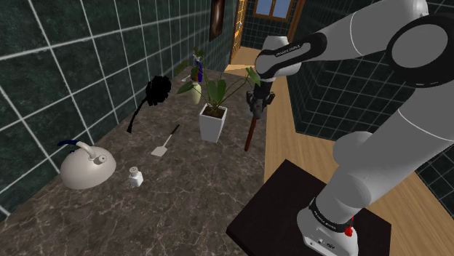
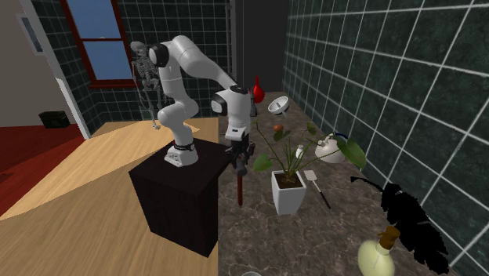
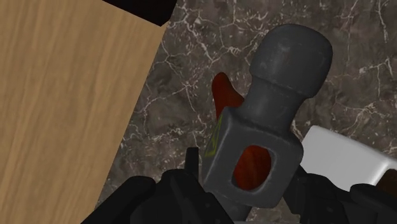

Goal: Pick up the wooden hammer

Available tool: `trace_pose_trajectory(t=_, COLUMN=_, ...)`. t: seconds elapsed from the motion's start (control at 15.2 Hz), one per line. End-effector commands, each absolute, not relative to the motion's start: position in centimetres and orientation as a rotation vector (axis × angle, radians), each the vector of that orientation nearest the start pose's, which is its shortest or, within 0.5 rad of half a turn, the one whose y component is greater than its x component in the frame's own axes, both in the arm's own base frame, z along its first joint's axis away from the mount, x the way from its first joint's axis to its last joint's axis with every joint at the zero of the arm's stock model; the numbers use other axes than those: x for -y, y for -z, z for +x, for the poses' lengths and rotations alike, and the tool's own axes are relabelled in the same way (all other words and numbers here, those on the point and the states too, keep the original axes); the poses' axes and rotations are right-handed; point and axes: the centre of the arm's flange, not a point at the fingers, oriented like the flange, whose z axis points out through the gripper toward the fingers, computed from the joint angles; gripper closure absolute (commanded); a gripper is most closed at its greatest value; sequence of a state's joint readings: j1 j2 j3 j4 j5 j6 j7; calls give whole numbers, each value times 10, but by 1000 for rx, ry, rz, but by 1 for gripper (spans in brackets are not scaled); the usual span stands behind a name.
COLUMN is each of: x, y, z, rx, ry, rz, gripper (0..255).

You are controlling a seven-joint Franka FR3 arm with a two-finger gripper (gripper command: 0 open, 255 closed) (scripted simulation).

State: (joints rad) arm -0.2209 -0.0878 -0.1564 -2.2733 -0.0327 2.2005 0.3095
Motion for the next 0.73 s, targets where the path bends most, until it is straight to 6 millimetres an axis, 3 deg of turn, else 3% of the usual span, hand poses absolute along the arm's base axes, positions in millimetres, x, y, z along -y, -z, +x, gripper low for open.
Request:
trace_pose_trajectory(t=0.0, x=188, y=-405, z=470, rx=-1033, ry=21, rz=-2981, gripper=255)
trace_pose_trajectory(t=0.66, x=188, y=-458, z=470, rx=-1033, ry=21, rz=-2981, gripper=255)
